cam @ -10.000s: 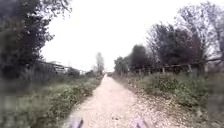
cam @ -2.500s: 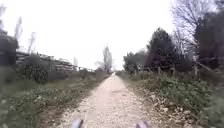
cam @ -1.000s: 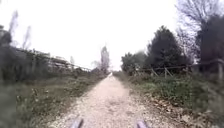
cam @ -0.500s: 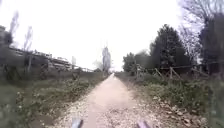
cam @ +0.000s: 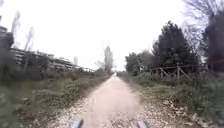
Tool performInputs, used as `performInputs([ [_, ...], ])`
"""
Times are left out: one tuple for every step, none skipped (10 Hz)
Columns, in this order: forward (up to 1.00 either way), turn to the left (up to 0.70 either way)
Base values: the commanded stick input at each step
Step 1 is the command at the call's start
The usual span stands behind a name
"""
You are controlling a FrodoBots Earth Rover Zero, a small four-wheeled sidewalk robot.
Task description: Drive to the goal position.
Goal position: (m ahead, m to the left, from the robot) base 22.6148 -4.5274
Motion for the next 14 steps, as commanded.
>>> performInputs([
  [0.70,0.00],
  [0.70,0.00],
  [0.70,-0.17],
  [0.70,-0.35],
  [0.70,-0.22],
  [0.70,-0.07],
  [0.70,0.00],
  [0.70,0.00],
  [0.70,0.00],
  [0.70,0.00],
  [0.70,0.00],
  [0.70,-0.24],
  [0.70,-0.35],
  [0.70,-0.14],
])
